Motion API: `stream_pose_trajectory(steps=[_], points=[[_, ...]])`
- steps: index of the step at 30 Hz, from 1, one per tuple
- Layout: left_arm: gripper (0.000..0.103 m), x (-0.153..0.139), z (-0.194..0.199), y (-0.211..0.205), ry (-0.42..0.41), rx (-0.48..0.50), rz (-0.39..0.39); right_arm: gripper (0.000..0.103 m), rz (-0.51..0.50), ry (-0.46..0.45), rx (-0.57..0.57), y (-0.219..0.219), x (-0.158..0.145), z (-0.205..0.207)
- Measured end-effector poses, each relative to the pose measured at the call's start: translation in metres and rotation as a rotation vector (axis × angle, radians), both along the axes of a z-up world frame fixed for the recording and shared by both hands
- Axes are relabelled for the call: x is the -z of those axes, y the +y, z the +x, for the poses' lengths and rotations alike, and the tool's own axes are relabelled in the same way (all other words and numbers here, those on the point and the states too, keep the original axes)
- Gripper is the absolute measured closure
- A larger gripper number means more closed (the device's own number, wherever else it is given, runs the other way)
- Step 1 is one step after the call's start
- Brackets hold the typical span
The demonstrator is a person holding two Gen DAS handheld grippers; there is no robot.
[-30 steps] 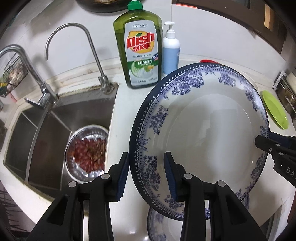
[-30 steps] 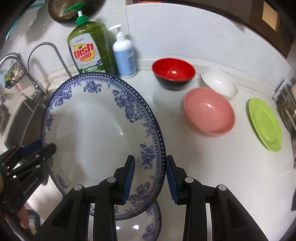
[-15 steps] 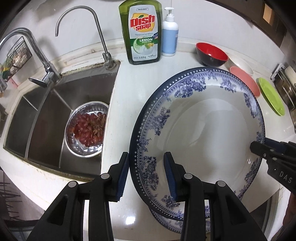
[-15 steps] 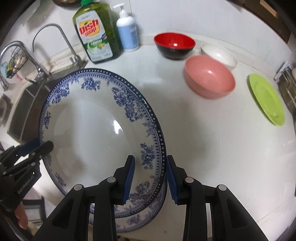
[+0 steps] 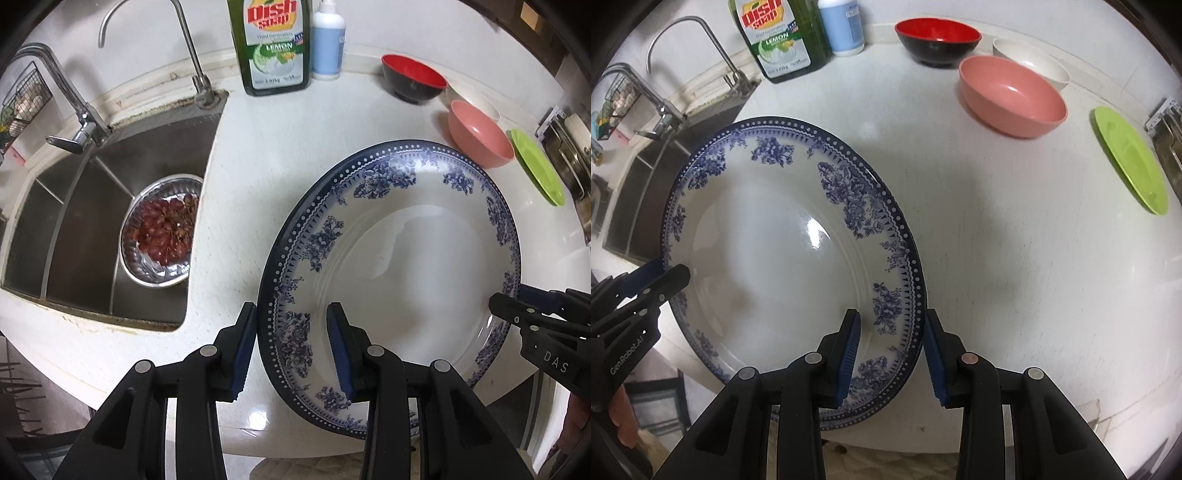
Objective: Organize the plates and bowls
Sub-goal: 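Lower the held plate with both tools onto the smaller plate, then open both tools and release the plate rim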
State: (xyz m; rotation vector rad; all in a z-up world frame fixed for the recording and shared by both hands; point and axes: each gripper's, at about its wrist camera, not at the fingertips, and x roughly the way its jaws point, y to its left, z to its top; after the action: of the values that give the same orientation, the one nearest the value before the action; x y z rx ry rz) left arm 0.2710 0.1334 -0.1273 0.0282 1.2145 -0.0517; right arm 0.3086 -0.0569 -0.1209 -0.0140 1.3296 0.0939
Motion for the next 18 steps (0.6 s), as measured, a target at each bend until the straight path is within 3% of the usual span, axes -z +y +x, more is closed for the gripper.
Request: stream_pose_trajectory(steps=[18], points=[[0.066,0.042,0.016,-0.001,0.122,0.0,-0.032,0.067,-0.043,0.039,0.011,0.007,0.029,0.006]])
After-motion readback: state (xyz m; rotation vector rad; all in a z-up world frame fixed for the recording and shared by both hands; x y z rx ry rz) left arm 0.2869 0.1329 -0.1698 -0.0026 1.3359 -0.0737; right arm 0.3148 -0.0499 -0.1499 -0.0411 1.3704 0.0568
